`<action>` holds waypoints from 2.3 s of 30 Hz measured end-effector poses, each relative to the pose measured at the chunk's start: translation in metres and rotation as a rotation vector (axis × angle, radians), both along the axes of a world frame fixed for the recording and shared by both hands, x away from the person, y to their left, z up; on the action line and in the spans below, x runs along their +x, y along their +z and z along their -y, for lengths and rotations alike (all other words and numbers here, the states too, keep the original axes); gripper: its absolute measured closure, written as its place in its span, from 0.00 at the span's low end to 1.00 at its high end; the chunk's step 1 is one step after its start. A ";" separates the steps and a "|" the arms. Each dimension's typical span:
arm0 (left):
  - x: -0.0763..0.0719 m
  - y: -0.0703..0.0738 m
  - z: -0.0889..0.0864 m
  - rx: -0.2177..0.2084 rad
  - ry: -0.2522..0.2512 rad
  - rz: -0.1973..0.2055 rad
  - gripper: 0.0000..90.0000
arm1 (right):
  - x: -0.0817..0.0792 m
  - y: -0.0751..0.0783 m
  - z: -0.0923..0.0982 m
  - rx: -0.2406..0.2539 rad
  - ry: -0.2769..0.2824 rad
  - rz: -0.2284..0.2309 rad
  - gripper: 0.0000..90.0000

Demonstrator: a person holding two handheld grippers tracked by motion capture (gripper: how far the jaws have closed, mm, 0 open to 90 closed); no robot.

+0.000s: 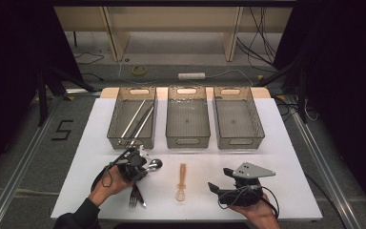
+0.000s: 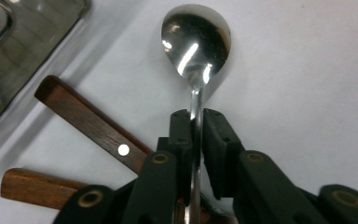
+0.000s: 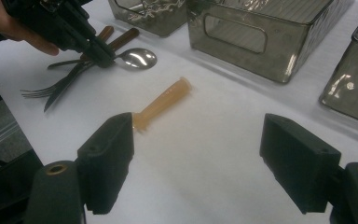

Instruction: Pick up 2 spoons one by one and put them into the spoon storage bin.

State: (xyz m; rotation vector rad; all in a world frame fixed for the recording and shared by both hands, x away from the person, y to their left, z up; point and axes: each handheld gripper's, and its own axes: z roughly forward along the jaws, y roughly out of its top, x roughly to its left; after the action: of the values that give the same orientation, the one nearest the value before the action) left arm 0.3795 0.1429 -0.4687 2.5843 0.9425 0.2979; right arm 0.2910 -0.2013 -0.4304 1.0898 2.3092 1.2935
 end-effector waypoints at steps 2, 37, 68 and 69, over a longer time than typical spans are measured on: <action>0.000 0.000 0.000 0.000 -0.001 -0.002 0.93 | 0.000 0.000 0.000 0.001 0.000 0.000 0.30; 0.012 0.055 0.009 -0.241 0.035 0.098 0.95 | 0.002 -0.002 0.003 0.003 -0.018 -0.007 0.30; 0.082 0.097 0.024 -0.402 0.153 0.189 0.95 | 0.004 -0.003 0.005 0.007 -0.020 -0.012 0.30; 0.084 0.099 0.026 -0.403 0.151 0.190 0.94 | 0.004 -0.003 0.005 0.007 -0.019 -0.012 0.30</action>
State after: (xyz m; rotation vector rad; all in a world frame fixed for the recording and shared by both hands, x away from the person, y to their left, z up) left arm 0.4639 0.1169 -0.3697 2.0865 1.0112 0.3470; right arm 0.2954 -0.2064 -0.4335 1.1216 2.2996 1.2920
